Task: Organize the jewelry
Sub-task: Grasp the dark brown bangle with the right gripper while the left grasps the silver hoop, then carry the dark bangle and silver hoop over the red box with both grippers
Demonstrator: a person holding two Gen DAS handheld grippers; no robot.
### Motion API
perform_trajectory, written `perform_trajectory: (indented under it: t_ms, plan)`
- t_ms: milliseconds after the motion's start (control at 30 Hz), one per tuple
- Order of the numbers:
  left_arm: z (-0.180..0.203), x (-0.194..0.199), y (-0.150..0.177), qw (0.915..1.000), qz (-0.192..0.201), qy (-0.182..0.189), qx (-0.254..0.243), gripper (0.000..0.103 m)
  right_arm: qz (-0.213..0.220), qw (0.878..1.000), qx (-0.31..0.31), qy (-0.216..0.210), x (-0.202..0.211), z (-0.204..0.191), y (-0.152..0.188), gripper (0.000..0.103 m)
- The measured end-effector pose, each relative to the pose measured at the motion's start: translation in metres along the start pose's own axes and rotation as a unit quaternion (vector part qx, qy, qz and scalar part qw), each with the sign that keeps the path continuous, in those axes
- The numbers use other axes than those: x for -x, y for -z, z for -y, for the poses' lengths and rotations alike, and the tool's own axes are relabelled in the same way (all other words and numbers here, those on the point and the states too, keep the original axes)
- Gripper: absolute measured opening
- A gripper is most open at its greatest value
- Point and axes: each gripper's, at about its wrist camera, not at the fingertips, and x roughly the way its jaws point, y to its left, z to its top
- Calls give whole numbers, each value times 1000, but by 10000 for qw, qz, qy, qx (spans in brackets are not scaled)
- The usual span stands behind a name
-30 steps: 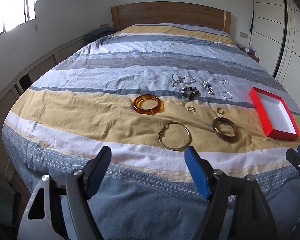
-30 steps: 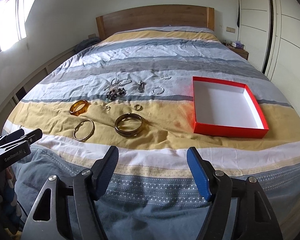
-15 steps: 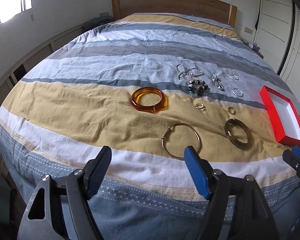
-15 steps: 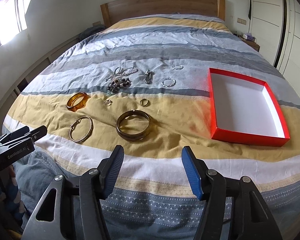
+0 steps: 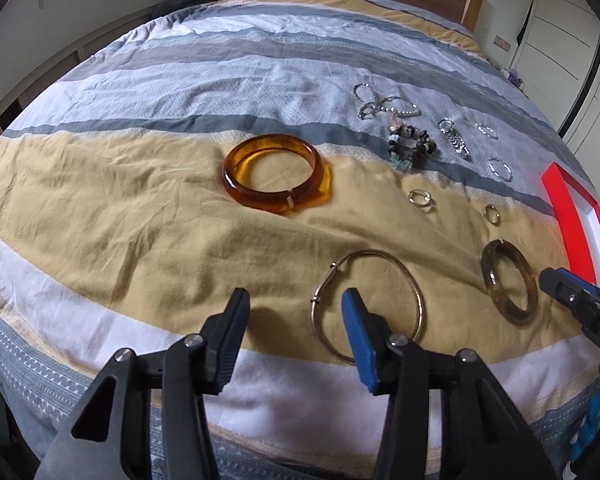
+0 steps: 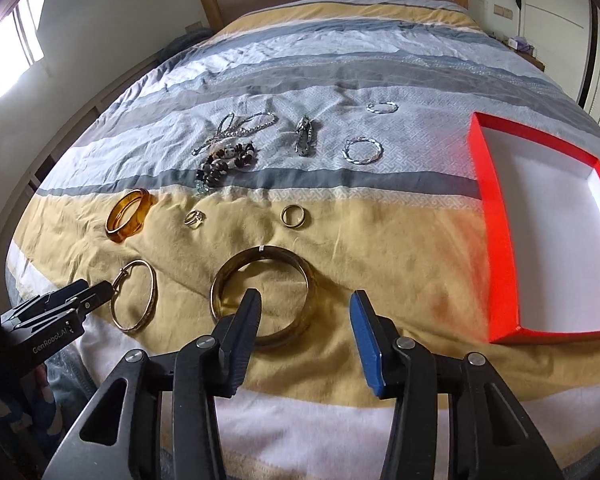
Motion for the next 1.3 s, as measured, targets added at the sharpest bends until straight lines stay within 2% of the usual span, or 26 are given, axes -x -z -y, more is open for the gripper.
perform_trajectory:
  t_ms: [167,300,500,567,633,667,867,1067,1300]
  plan:
    - [1,-13,3,9999,-142,55,-24,37,-239,9996,-55,-102,-31,2,-3,35]
    - [3,-23,3,9997,-232,45,-80,35,-368,9992,-27,-134,-48,3,2,35]
    - [11,-28,2,9995,-179,-66,-232,27,-310,9993,220,-62,-59,-2,4,33]
    - [13,-27,2,9994,-149,-130,-275,20,-256,9993,286,-12,-59,-4,3,20]
    - [15,-24,2,9992,-127,-179,-330,6,-216,9991,365,58,-56,-2,3,10]
    - [16,-22,2,9991,-112,-222,-356,6,-202,9989,409,70,-54,-1,2,10]
    - [20,2,2,9983,74,-392,-425,5,145,9979,637,49,-21,-5,1,9]
    - [26,39,6,9964,356,-537,-556,5,571,9966,593,49,35,-3,8,9]
    - [50,84,9,9942,632,-368,-788,5,916,9952,319,121,88,18,25,9]
